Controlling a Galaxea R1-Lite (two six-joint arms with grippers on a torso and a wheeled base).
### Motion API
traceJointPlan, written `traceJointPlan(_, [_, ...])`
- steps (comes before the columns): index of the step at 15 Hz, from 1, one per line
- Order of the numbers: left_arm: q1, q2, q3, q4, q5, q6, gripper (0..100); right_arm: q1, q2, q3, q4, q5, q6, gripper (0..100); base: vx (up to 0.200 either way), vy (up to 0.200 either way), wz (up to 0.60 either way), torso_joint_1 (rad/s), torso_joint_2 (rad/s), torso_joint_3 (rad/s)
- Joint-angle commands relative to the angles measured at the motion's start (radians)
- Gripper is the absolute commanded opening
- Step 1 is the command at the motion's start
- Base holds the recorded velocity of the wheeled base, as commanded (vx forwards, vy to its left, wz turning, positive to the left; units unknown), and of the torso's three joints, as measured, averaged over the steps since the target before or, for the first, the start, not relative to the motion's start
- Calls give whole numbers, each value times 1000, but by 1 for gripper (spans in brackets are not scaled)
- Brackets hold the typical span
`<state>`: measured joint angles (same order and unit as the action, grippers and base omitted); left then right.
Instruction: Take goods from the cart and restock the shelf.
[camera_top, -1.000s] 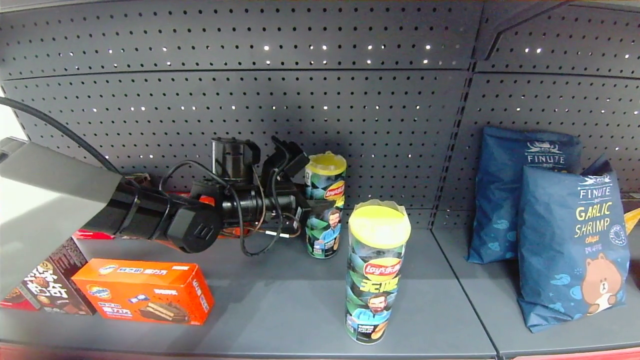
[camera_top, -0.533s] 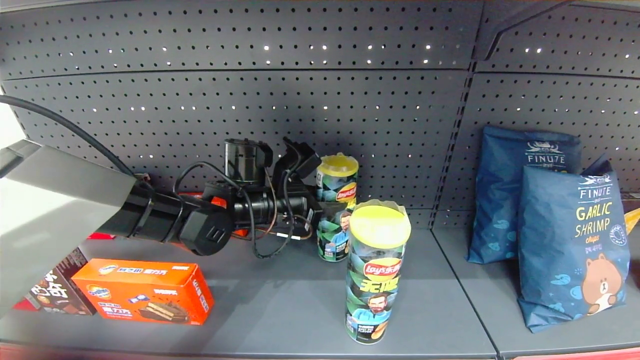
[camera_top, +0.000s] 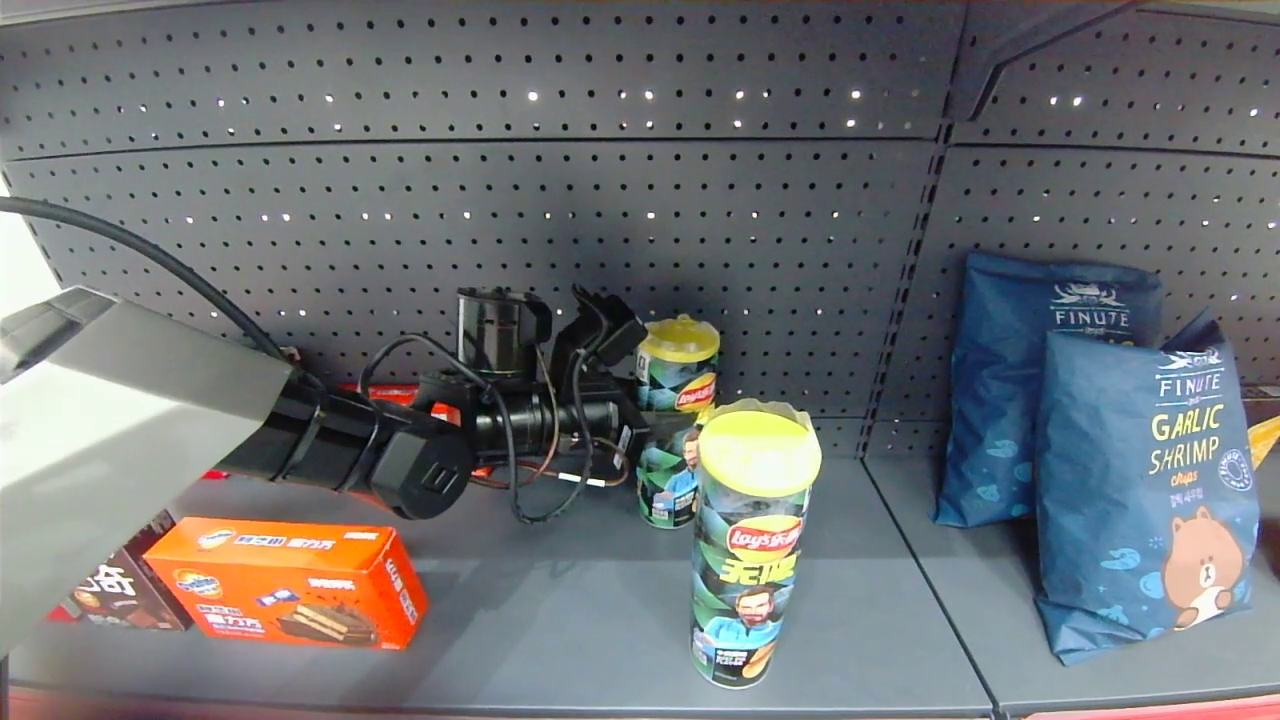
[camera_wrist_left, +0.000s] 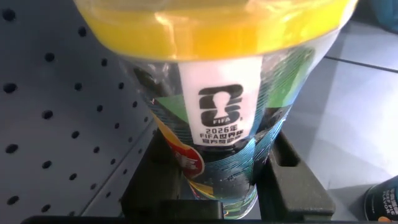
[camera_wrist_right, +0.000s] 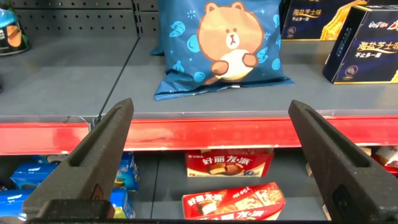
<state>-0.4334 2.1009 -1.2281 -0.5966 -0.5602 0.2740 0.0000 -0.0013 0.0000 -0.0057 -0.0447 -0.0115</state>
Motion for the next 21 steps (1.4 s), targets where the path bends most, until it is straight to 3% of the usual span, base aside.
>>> traceJointPlan(1, [-1,2,2,-2,2,1,100,0,1,0,0,0,-1,100,0,0,0,0,0,0])
traceJointPlan(8, [-2,-2,78,-60,22,-1,100,0,1,0,0,0,-1,100,0,0,0,0,0,0])
traceJointPlan(13, [7,-55,222,-134,37,-1,100,0,1,0,0,0,-1,100,0,0,0,0,0,0])
traceJointPlan(19, [21,-79,265,-250,204,-3,100,-2,1,0,0,0,-1,100,0,0,0,0,0,0])
traceJointPlan(21, [21,-79,297,-275,226,-1,100,0,1,0,0,0,-1,100,0,0,0,0,0,0])
